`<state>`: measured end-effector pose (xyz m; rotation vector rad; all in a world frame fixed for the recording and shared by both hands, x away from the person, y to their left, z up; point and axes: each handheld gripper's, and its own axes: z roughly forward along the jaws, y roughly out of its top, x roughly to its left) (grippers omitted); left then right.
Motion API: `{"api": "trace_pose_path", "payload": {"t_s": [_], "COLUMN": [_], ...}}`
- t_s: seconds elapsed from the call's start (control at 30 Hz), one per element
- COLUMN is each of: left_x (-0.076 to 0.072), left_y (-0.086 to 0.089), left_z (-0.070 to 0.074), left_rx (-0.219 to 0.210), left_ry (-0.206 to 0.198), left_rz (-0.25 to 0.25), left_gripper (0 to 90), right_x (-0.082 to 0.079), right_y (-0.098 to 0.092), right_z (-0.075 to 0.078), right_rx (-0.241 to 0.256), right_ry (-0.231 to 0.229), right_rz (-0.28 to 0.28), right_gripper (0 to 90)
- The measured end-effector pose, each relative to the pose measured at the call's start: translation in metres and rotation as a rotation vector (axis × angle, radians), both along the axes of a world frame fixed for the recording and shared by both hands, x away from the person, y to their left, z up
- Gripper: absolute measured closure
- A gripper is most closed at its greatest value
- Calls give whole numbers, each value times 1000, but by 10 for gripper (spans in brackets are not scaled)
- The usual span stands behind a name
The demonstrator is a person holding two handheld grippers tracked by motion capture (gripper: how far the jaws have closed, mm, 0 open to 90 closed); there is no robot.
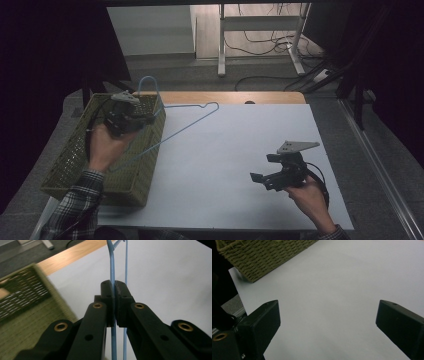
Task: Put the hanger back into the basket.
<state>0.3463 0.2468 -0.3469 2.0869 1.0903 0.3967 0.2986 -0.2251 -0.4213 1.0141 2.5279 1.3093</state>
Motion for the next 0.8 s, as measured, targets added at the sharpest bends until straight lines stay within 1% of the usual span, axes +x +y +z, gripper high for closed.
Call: {"api": "trace_pose_path", "payload": {"t_s": [0.2,0.23,0.37,0.53,0.57,0.6,0.63,0.8], "left_x": [-8,-9,-16,-23,-24,-27,-27,-33], "left_y": [37,43,66,91,96,104,104,121], "left_z": [3,3,4,2,2,0,0,-5], "left_rx": [-19,-28,-45,-51,-50,-50,-50,-45], "left_ry": [-19,-21,-33,-46,-48,-51,-51,-53], "left_rz": [70,81,127,178,188,210,210,248], "left_gripper": [875,875,875,875,875,875,875,875], "right_x": [-1,-1,-2,-3,-4,-5,-5,-7], "right_y": [-5,-6,-10,-14,-17,-18,-18,-26], "right_z": [-7,-9,-13,-16,-17,-18,-18,-24], "right_rx": [-3,-1,0,-6,-13,-17,-17,-35], "right_ry": [17,23,29,23,17,10,10,6], "right_rz": [-13,-15,-26,-39,-46,-50,-50,-68], "right_gripper": [50,45,40,31,25,22,22,2]}}
